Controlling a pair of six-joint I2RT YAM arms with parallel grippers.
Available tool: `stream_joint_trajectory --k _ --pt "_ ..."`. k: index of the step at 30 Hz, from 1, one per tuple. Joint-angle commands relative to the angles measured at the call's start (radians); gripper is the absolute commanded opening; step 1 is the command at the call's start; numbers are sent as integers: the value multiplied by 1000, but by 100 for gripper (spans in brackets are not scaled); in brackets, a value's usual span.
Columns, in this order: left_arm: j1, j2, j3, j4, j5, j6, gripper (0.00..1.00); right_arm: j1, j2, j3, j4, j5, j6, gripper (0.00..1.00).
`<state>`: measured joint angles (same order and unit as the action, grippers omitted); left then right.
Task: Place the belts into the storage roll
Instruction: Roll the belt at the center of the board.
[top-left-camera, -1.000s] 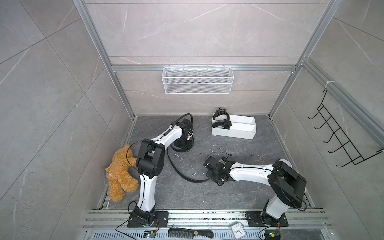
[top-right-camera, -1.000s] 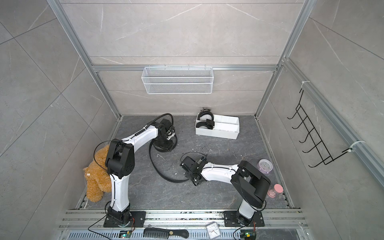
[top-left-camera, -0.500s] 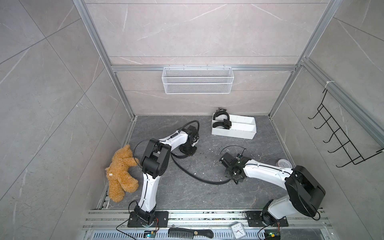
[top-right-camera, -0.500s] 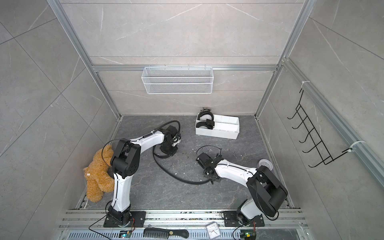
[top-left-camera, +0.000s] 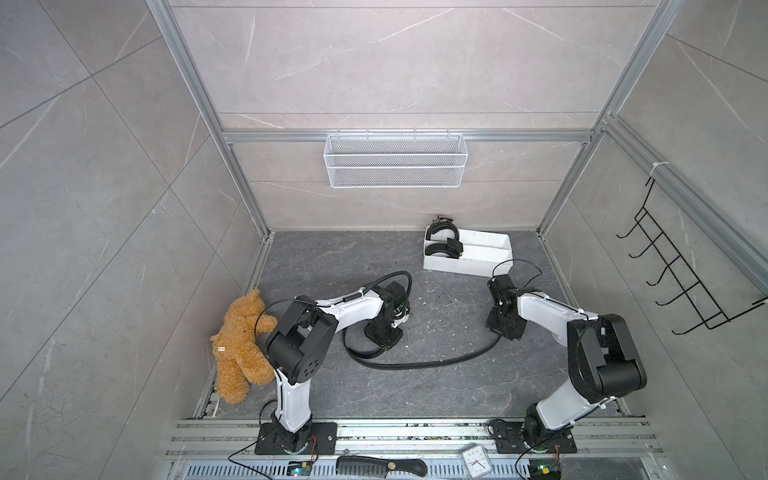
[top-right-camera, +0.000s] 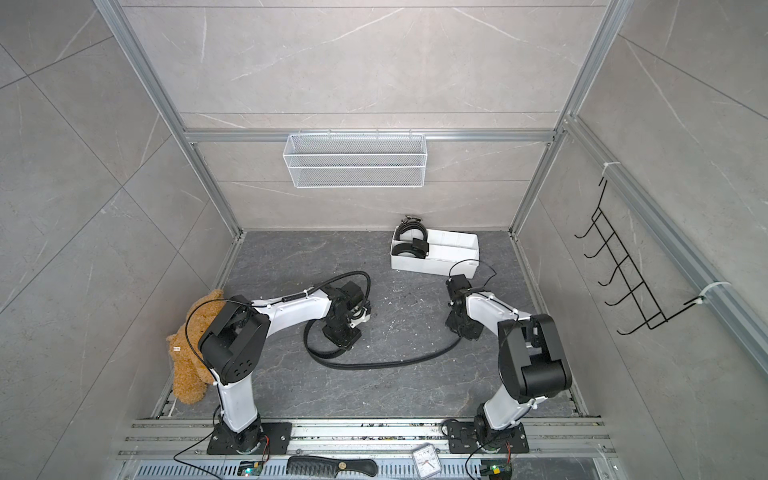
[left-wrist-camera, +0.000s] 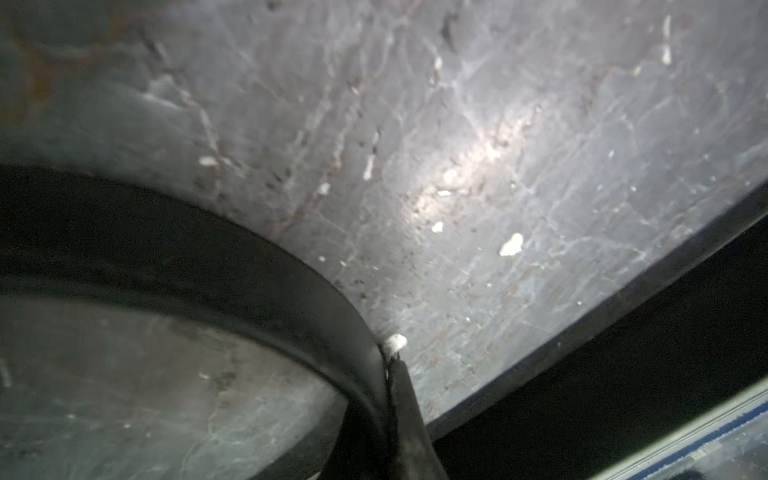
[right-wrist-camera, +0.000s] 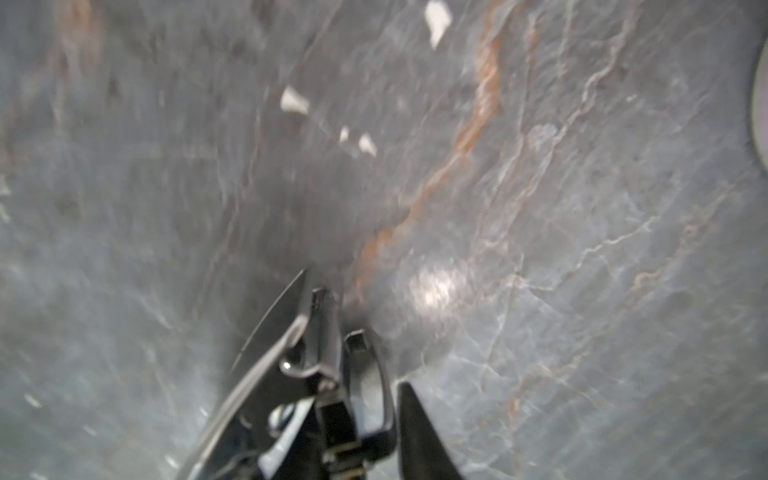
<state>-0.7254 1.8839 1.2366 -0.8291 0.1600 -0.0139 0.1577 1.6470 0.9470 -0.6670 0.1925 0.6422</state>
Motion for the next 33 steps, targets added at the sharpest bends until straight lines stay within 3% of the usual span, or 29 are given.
stream_joint_trajectory --k 1,6,13,19,27,31,33 --pt "-1 -43 -5 -31 29 -49 0 51 -33 56 -68 -88 -69 57" --pt "-18 -57 7 26 -4 -77 0 179 -213 28 -188 -90 31 67" --pt "-30 -41 33 3 -65 -52 0 509 -466 -110 -249 -122 416 67" --pt "-37 -68 18 10 -94 -55 0 772 -384 -123 -97 -91 743 68" --pt "-39 -96 -28 34 -97 -45 0 825 -189 -215 261 -164 933 66" --pt "-44 -99 -30 35 -86 -25 0 833 -152 -251 302 -164 950 55" --pt "-53 -85 -24 22 -92 -11 0 821 -161 -268 284 -146 928 43"
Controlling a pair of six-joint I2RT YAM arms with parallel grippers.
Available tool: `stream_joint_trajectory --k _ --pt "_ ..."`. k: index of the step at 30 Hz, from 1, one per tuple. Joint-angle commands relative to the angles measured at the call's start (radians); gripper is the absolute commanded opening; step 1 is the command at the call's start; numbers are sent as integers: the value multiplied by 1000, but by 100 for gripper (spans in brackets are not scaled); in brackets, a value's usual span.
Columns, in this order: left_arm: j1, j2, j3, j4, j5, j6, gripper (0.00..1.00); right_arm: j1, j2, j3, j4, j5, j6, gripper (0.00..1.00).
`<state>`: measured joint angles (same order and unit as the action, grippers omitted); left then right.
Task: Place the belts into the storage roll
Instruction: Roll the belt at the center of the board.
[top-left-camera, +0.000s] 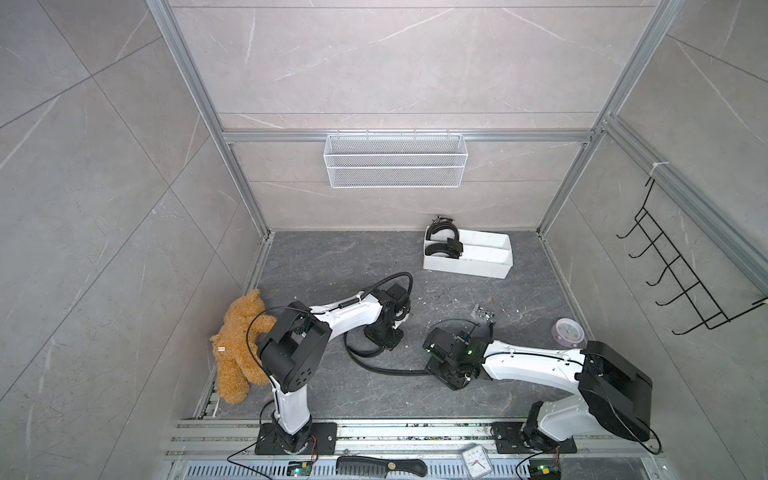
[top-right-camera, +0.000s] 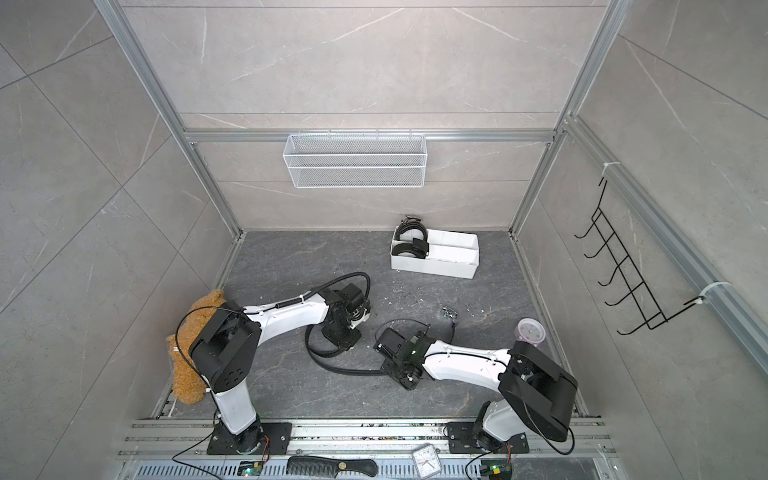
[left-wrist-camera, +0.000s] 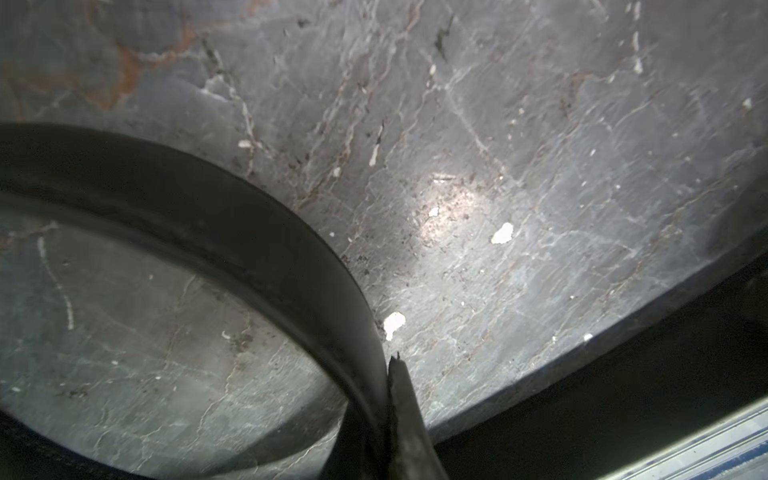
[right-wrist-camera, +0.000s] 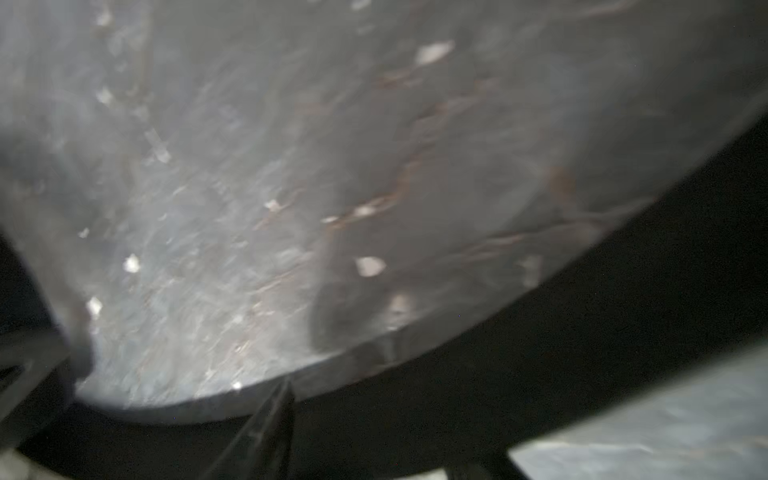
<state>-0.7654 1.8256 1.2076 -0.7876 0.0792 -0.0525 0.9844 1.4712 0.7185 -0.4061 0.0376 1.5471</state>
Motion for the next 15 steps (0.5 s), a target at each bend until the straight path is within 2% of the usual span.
stream_joint_trajectory --k 1,4,7,11,15 --pt "-22 -17 10 -30 -22 33 0 -21 2 -48 -2 17 0 36" --pt "-52 -2 8 -39 -25 39 0 -84 -58 -82 -87 40 -84 14" --pt "-88 -10 -10 -29 10 50 0 -200 -126 -125 -149 35 -199 0" --pt "-146 -43 -38 -1 16 65 0 -372 -158 -102 -235 55 -397 0" --pt "-180 -74 -60 13 29 80 0 -492 -129 -38 -261 54 -539 0"
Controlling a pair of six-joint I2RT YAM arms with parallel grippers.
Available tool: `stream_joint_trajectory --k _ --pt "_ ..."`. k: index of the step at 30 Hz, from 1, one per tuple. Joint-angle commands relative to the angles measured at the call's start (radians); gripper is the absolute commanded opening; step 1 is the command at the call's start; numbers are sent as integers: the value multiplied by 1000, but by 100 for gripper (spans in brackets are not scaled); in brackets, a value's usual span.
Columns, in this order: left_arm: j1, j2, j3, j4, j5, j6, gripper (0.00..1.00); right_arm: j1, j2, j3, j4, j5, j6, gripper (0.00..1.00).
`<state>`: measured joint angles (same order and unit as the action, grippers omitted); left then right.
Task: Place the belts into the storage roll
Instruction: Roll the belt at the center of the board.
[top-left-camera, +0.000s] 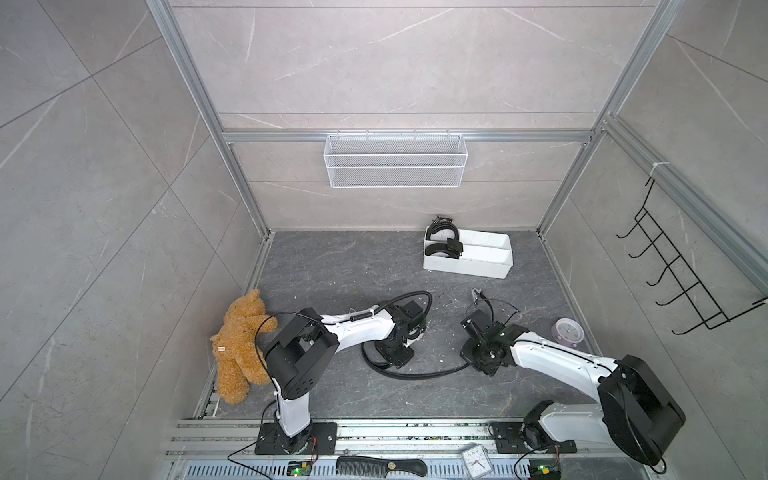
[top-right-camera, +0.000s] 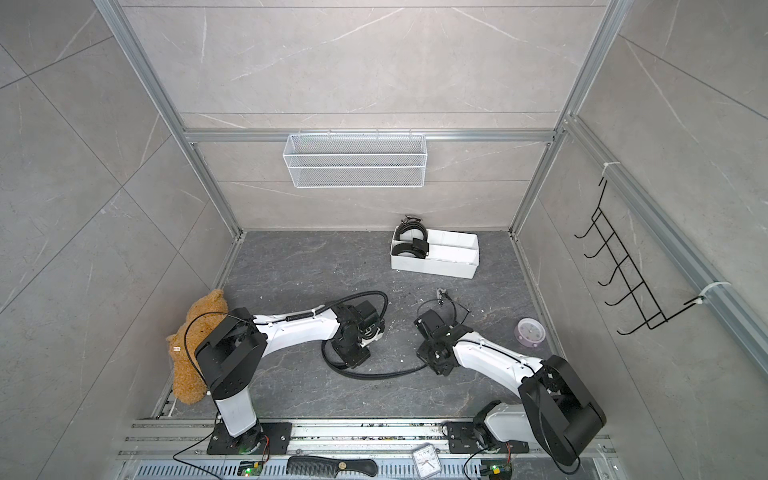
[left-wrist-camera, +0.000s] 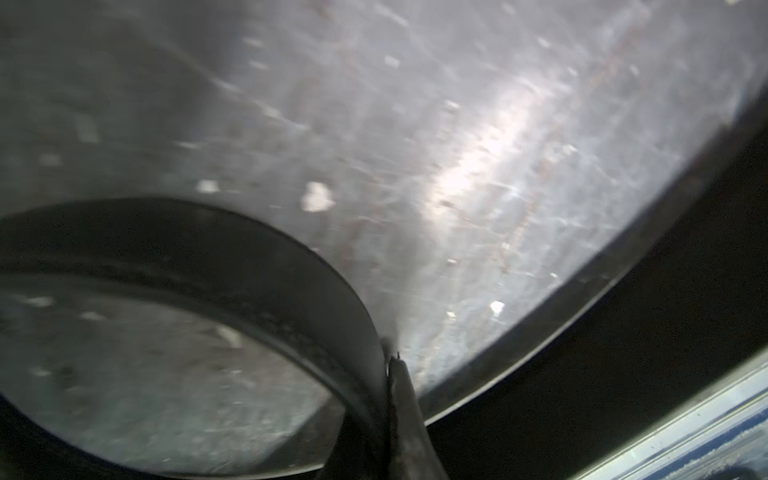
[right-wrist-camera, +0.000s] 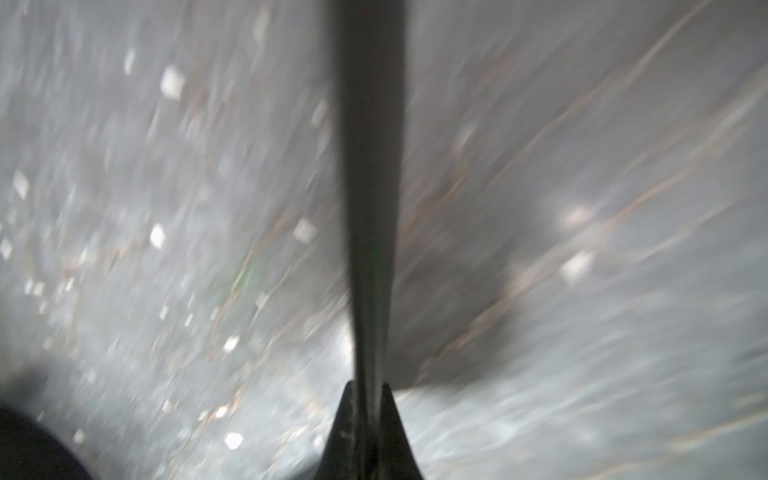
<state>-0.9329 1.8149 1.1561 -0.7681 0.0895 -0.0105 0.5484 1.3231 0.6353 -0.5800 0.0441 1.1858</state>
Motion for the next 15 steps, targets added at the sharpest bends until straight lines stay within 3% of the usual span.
stream_joint_trajectory --k 1,7,15 --pt "-23 -69 -15 -6 10 46 0 -82 34 61 -92 50 -211 0" --pt "-49 -72 -53 -25 -7 82 0 -262 96 159 -117 71 -391 0" --pt "-114 -10 -44 -43 13 91 0 -404 160 299 -170 105 -567 0"
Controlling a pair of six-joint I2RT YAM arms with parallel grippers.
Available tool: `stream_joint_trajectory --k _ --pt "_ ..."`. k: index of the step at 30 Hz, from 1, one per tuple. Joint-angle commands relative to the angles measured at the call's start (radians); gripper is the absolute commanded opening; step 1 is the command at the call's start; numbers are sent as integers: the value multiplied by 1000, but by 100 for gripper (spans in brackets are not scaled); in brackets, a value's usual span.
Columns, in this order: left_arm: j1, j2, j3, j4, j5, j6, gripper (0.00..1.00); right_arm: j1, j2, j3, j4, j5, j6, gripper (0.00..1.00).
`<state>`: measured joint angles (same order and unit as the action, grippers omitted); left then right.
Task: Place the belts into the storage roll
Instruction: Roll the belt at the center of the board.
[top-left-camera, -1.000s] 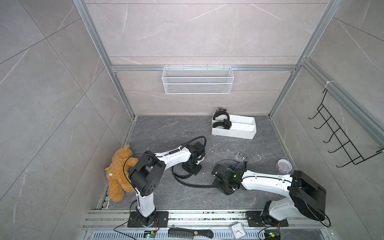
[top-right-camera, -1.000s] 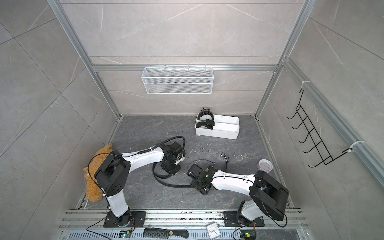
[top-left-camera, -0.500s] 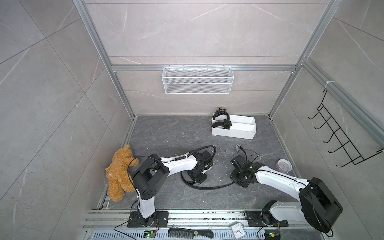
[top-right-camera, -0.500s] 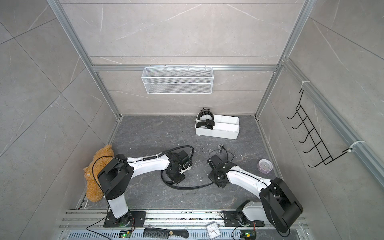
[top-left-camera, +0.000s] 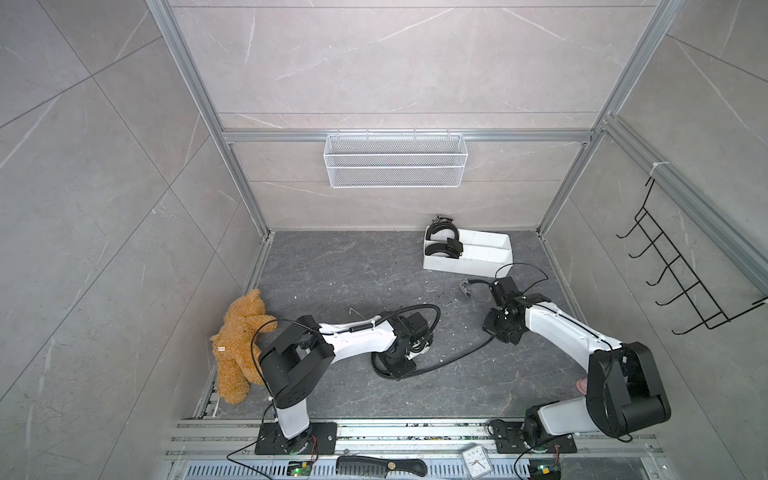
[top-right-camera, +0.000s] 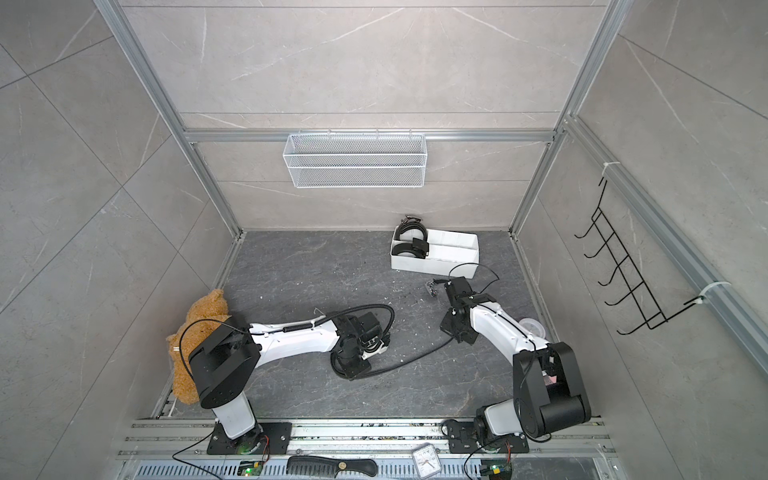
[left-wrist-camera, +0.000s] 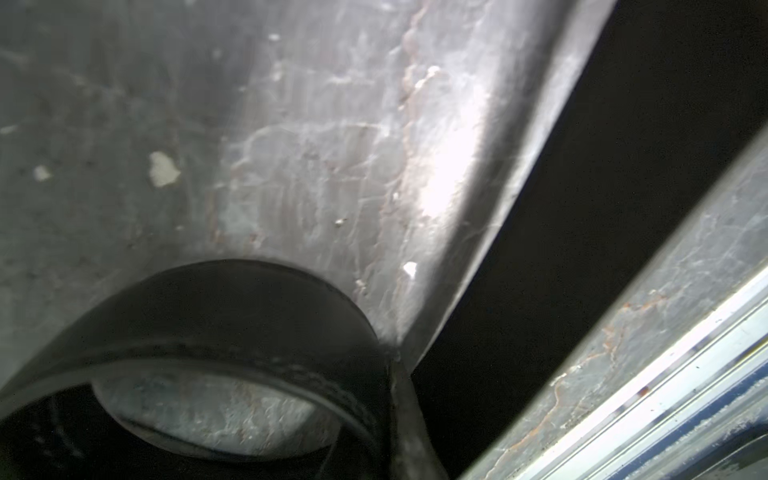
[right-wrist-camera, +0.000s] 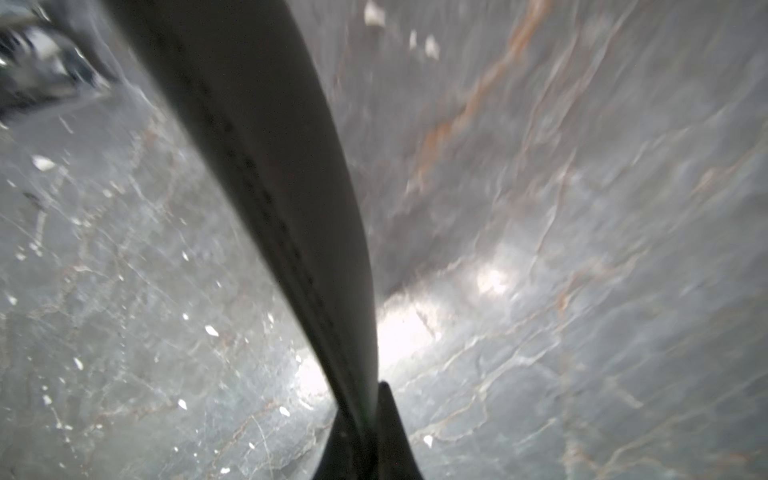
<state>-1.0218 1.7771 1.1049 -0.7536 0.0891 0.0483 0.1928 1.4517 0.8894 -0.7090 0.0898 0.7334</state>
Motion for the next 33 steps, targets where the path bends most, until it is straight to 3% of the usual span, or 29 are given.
stream_joint_trajectory --k 1,7,9,16,19,22,29,33 --pt "-30 35 11 -58 17 30 0 -71 49 53 -37 49 -130 0" --pt "-53 32 13 -54 69 26 0 -124 160 88 13 -15 -174 0" --pt "-65 27 22 -47 90 18 0 -111 180 86 27 -80 -173 0" --pt "-154 15 49 -18 90 25 0 -31 186 75 41 -117 -159 2" --pt "-154 44 53 -27 88 30 0 -10 177 90 2 -139 -186 33" --pt "-154 67 56 -32 80 24 0 -1 105 97 -71 -134 -200 54" --pt "-154 78 63 -20 53 6 0 10 -133 34 -205 -200 -150 61" --pt "-154 78 67 -18 42 -1 0 139 -222 -91 -114 -285 18 62"
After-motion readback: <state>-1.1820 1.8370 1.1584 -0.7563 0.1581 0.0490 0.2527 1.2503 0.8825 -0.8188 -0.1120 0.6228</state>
